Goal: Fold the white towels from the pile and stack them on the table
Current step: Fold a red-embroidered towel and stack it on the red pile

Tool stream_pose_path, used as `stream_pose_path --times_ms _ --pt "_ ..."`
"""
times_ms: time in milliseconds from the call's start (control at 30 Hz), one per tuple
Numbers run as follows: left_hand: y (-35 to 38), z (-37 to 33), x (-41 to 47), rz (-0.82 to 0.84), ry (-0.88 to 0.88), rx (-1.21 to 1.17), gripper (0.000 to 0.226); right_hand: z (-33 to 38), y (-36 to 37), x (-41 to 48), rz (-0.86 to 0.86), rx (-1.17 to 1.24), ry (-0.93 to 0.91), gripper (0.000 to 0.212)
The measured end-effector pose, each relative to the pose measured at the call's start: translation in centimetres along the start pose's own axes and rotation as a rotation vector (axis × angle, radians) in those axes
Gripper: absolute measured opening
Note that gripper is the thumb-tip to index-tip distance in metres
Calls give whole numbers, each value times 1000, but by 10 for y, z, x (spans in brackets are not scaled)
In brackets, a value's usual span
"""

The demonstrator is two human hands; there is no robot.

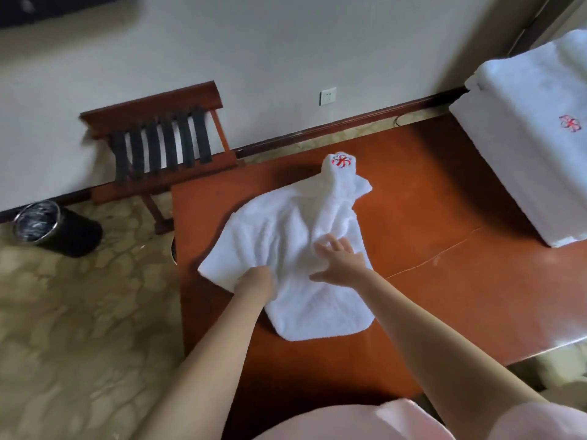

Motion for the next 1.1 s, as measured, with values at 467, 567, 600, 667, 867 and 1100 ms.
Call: stream_pose_path --times_ms 467,567,600,667,867,1100 --pt "29 36 -13 -235 156 -345 27 55 -9 42 -176 -58 -218 81" --pt "35 72 -20 -478 -11 -296 18 34 7 14 -341 97 -152 73" --pt "39 82 -25 -520 -75 -291 17 29 14 2 -410 128 -168 68" --pt "52 94 -33 -522 -132 -326 21 23 29 -25 -526 195 -271 60" --pt "93 89 -62 -292 79 -43 89 6 80 -68 -269 -56 -430 85" --pt "83 79 -73 -619 296 -12 25 -28 67 -71 -362 -35 -309 27"
Point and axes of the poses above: each hand's wrist, its own x-axis towards the middle knuckle, its own y-axis out of the palm, z = x × y, the point moved 1 cm from there along x, towards the middle knuckle, and after that the axes turned 13 degrees about y, right-handed, at the moved point
